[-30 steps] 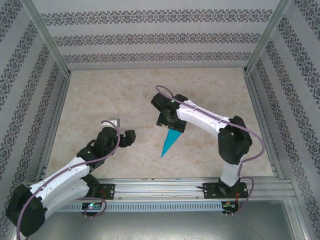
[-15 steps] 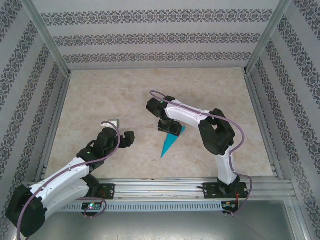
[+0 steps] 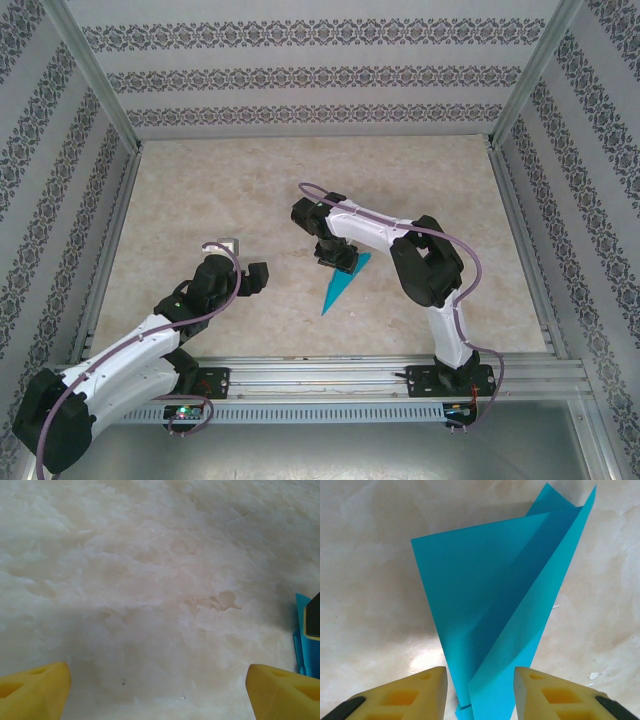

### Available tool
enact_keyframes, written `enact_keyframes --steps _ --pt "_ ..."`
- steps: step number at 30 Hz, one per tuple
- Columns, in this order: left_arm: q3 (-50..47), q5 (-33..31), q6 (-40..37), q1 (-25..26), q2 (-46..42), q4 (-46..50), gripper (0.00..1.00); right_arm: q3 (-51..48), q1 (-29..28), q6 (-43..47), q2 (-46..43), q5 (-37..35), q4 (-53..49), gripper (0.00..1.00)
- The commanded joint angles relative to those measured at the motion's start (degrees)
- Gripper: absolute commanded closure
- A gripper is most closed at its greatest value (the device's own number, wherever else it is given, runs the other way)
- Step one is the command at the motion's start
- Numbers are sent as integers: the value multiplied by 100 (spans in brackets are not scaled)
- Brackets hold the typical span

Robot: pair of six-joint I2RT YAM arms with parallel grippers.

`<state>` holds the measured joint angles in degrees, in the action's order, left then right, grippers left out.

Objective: Fold a paper plane with a square sheet of paper (fold left side to right side)
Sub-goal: Turn over the paper plane at the center of the table.

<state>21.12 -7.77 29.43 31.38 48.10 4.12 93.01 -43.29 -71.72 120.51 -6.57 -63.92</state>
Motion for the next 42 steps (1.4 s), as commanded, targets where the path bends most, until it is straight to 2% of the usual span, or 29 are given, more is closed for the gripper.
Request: enact_keyframes --steps 1,11,16,20,28,31,37,42 --pt "-56 -23 -164 -85 16 22 9 18 -59 -138 109 32 -196 62" --pt "-38 -32 -197 -94 17 80 9 -150 -61 -219 55 77 -173 66" --pt "-22 -41 -215 -105 17 119 9 -197 -66 -254 19 86 -182 71" --pt "-10 -57 -231 -108 -2 160 8 -239 -84 -280 -95 73 -191 78" --pt "101 96 -163 -206 -170 305 7 -495 -149 -370 -766 -171 -274 100" --pt "162 271 -36 -270 -237 317 7 -632 -182 -331 -1150 -323 -270 100" --pt "269 700 363 -437 -300 235 6 -869 -268 275 -2087 -892 3 100" --pt "278 1115 801 -609 -301 -52 6 -1483 -235 1447 -2969 -1000 1152 100"
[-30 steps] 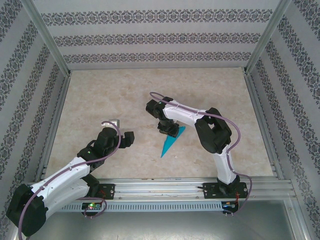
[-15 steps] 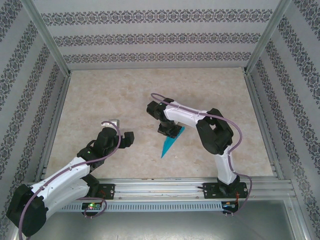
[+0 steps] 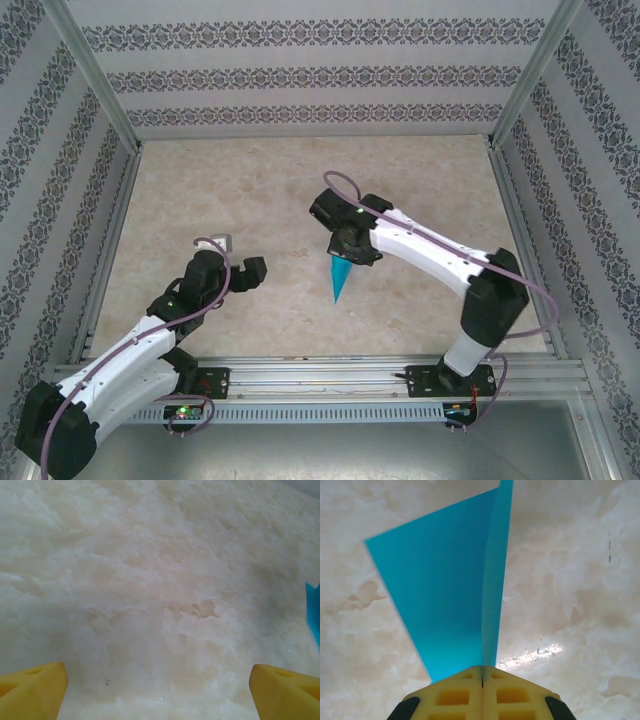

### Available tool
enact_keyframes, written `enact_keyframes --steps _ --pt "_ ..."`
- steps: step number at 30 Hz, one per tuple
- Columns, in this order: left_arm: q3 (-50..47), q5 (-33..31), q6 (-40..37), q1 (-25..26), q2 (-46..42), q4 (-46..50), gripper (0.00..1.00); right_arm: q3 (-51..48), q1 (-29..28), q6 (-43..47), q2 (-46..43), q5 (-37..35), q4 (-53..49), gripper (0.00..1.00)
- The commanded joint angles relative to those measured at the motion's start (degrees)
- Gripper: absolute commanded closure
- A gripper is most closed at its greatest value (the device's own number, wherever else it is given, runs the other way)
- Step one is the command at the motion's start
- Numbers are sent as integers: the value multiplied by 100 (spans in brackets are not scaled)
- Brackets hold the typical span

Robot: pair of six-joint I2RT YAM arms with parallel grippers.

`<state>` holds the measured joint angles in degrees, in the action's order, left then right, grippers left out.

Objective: Fold a paper plane with a square sheet of paper (fold left side to right side)
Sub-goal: Turn over the paper plane at the center of the table.

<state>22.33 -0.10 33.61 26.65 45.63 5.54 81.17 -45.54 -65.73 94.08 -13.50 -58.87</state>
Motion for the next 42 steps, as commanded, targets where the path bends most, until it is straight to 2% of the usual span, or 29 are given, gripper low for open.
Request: enact_keyframes --steps 1,2,5,7,10,13,16,21,25,33,42 --pt "173 410 456 -166 -62 -221 7 -511 21 1155 -529 -214 1014 100" --pt "199 467 517 -187 -58 -234 7 -743 95 1630 -729 115 1548 100" --pt "276 567 632 -241 -66 -230 7 -1494 441 2243 -1237 1192 2827 100" --pt "332 637 677 -255 -75 -244 8 -2182 872 2338 -1529 2445 4062 100" --pt "372 707 789 -266 -97 -264 9 -3081 1446 2078 -1661 3865 5632 100" --pt "369 780 936 -286 -98 -345 10 -3440 1759 2192 -1488 4731 6298 100" --pt "360 825 1043 -292 -65 -385 12 -3573 1928 2275 -1071 5275 6518 100" --pt "394 1025 1128 -292 103 -444 15 -3903 2055 2137 -266 5638 7515 100" --pt "421 1174 1142 -292 281 -490 17 -4008 2108 2099 229 5630 8087 100" --pt "457 1297 1133 -292 519 -548 18 -4051 2137 2248 501 5486 8008 92" --pt "448 1347 1153 -292 634 -611 18 -4065 2217 2451 567 5160 7441 87"
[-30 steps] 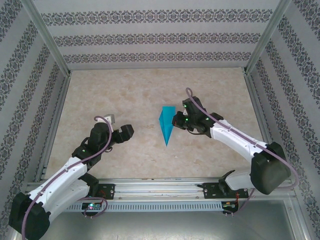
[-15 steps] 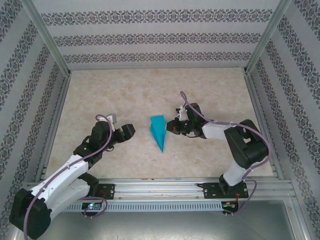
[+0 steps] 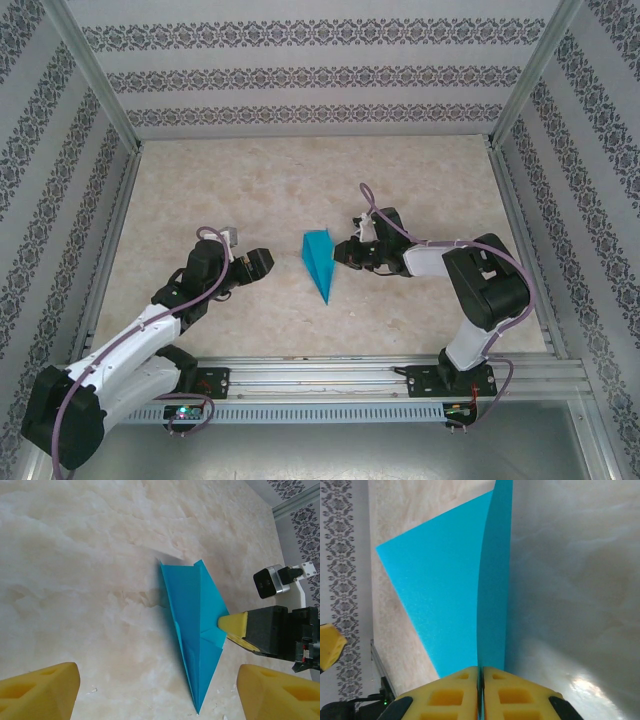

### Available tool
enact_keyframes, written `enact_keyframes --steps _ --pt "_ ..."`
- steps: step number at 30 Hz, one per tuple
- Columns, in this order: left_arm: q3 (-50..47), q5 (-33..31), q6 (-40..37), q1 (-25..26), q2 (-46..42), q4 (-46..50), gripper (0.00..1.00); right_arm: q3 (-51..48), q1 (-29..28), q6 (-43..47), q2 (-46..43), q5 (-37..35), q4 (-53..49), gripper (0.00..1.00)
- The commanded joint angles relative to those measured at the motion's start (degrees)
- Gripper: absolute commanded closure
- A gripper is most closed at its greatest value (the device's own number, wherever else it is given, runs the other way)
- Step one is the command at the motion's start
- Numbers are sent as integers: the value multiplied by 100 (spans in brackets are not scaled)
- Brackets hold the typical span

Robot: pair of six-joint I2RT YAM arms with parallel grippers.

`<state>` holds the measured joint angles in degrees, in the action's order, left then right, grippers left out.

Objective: Fold a paper plane with a square sheet of paper (fold left side to right side)
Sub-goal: Turn over the paper plane at the center of the table.

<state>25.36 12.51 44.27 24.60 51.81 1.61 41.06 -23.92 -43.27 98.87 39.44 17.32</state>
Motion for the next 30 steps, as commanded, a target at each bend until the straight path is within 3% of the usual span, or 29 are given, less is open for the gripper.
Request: enact_keyframes --steps 1,13,23,30 --pt "150 86 82 -87 25 -216 18 -63 54 196 97 -133 -177 86" --pt "214 129 48 -87 136 -247 18 7 72 319 -280 -319 -616 67" --pt "171 -68 -128 -95 -32 -180 15 770 -136 1461 -1363 -1564 -3579 44" --pt "67 -206 -169 -113 -246 -105 14 1516 -852 1465 -1101 -2083 -4583 37"
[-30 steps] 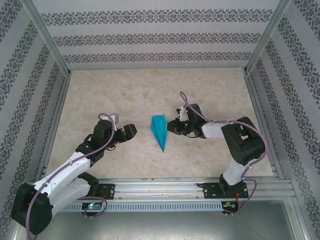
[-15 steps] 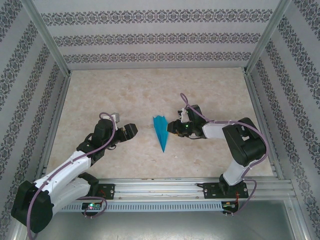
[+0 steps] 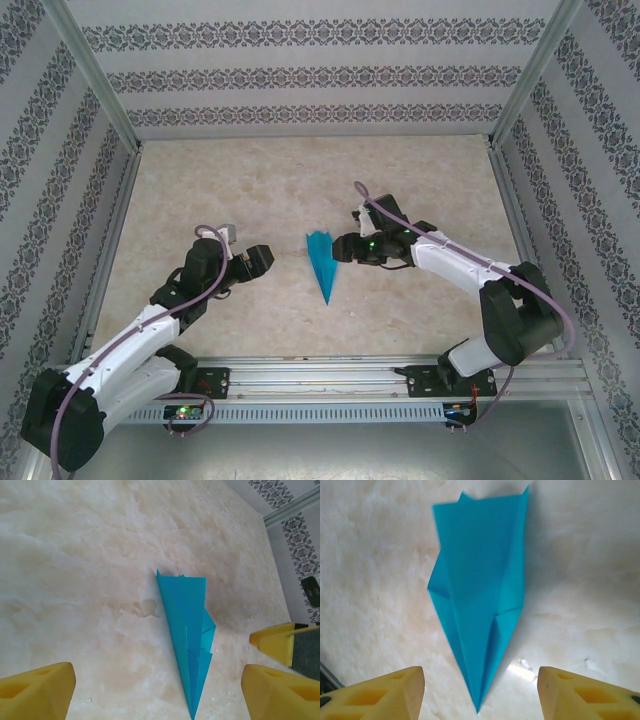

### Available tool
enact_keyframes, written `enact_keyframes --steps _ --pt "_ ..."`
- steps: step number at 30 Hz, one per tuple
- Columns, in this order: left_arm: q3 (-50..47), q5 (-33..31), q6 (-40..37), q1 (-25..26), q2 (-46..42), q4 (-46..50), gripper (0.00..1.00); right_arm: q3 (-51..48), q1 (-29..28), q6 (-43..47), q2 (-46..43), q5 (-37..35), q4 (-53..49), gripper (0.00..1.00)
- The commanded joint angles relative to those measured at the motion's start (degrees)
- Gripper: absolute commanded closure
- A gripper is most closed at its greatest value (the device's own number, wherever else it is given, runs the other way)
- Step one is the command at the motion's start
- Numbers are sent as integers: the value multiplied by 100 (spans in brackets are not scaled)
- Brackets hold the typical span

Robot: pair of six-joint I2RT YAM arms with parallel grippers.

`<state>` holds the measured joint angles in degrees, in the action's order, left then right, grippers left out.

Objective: Fold a paper plane with a square sheet of paper (fold left side to right side)
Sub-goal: Turn over the paper plane at the center of the table, then pick up the paper plane at the center of the table.

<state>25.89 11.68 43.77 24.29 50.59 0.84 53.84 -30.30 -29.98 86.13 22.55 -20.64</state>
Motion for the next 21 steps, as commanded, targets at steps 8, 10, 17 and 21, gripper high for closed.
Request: enact_keyframes --steps 8,10,17,21 --pt "-83 -67 -79 -79 -233 18 13 985 -602 99 1034 -628 -1003 36" --pt "-106 -70 -72 -83 -252 38 14 1098 -632 78 1186 -637 -1012 36" --pt "-155 -104 -61 -83 -291 28 13 1332 -718 47 1509 -622 -1012 38" --pt "-170 -95 -71 -83 -291 22 13 1413 -762 49 1624 -620 -1010 41"
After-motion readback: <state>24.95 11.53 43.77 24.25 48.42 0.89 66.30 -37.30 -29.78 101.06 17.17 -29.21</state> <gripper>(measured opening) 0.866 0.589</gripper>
